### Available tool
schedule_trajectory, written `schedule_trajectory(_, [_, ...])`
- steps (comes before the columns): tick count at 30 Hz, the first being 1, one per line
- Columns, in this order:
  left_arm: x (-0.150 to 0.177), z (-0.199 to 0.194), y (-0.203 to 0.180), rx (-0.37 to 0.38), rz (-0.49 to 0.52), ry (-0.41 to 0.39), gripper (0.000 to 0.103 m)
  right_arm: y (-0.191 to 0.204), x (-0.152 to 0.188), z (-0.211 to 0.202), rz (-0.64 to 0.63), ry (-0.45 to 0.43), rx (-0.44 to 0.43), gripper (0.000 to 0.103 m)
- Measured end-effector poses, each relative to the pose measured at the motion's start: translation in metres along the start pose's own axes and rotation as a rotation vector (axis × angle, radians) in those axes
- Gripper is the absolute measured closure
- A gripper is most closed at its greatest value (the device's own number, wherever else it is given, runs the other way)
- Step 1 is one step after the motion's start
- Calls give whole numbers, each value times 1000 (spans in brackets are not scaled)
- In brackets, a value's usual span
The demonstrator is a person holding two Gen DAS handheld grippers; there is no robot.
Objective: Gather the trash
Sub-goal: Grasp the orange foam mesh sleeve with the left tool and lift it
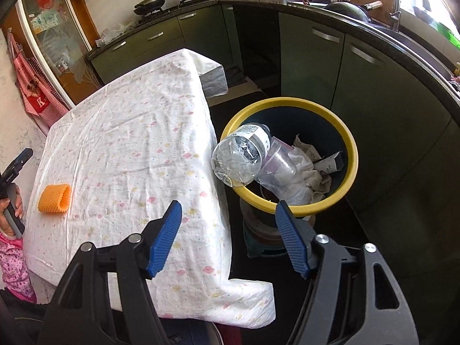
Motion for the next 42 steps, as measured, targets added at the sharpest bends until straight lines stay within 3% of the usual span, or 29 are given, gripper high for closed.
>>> schedule_trajectory(4, [1,-15,-42,215,212,38,6,2,3,-1,-10,3,-5,38])
schedule_trajectory(8, [13,-21,-85,429,451,152,6,5,9,0,-27,23,2,38])
schedule_trajectory(11, [23,-23,-107,495,601,219,6,9,16,1,-38,40,2,36])
schedule_trajectory(17, [34,3,-118,561,723,334,6,15,27,2,-39,59,-4,35])
schedule_trajectory(26, [45,29,-122,562,795,426,10,15,33,2,-30,73,5,35])
schedule_trajectory(33, [49,35,-111,550,765,466,41,16,34,4,-33,80,-4,35])
schedule_trajectory(40, [39,18,-99,526,665,432,80,18,34,3,-34,73,-9,35])
schedule_trajectory(42, [37,12,-100,495,662,409,85,19,34,4,-35,73,-11,35])
Point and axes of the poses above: each gripper's, at about its wrist camera, not at the fingertips, and z roughly the way its jaws point, y to its left, x to its underside, the point moved 2 cm from there along z, roughly the way its jaws point, and after that the axes turned 9 degrees about -x, right-handed, at the moved point
